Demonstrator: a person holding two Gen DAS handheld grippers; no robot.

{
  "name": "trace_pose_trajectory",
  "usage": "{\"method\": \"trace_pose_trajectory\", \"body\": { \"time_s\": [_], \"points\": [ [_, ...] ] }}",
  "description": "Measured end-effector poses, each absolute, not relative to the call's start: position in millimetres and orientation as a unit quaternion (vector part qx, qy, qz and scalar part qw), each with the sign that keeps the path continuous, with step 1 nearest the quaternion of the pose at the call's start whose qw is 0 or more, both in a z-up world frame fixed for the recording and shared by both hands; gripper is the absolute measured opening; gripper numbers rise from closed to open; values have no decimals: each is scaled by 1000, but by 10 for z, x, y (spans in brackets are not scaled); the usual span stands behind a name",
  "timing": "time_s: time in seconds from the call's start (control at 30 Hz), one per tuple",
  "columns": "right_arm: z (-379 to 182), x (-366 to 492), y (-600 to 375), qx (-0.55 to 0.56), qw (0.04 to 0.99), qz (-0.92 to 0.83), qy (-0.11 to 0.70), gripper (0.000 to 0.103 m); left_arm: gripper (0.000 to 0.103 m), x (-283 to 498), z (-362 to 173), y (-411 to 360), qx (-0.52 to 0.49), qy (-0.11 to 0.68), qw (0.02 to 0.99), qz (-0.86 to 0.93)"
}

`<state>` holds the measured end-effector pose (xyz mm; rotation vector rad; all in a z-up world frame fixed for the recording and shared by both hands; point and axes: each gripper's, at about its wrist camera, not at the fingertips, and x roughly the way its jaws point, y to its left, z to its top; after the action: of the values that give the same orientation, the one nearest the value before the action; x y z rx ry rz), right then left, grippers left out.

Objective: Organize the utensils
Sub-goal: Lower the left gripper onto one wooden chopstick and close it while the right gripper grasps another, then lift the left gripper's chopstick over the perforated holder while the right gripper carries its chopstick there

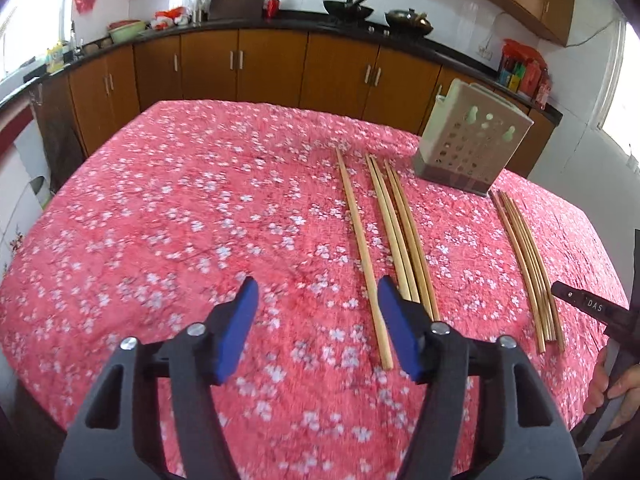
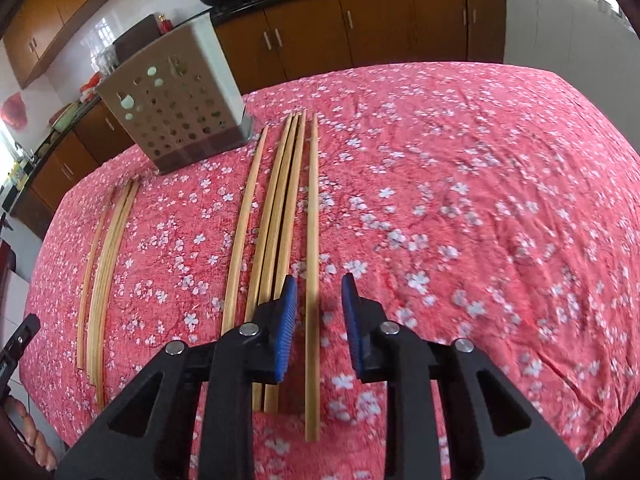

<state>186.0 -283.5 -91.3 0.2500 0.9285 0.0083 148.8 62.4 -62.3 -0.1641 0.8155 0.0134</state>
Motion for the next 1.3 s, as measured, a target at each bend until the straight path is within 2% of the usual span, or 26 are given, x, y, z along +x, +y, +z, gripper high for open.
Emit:
{"method": "trace_pose_trajectory", "body": {
  "time_s": [0.13,0.27,0.4,0.57,0.9,1.3],
  "points": [
    [-957,1909,-2812,95,889,0,447,8,48,1656,-659,522,-70,407,911,-19],
    [-954,1990,-2852,77,892,-22,444,8,31,1839,-758,432,-65,429,900,-42],
    [-961,2056,-2903,75,892,-25,444,8,24,1987,-881,323,-54,457,886,-55],
    [-974,2123,-2894,59,895,-25,441,8,10,2095,-947,270,-28,469,881,-49],
    [-978,2403,-3144,69,899,-42,430,8,8,2488,-934,506,-30,464,883,-54],
    [-967,2097,-3108,72,902,-29,424,8,8,2276,-915,554,-48,457,886,-57]
  ]
}}
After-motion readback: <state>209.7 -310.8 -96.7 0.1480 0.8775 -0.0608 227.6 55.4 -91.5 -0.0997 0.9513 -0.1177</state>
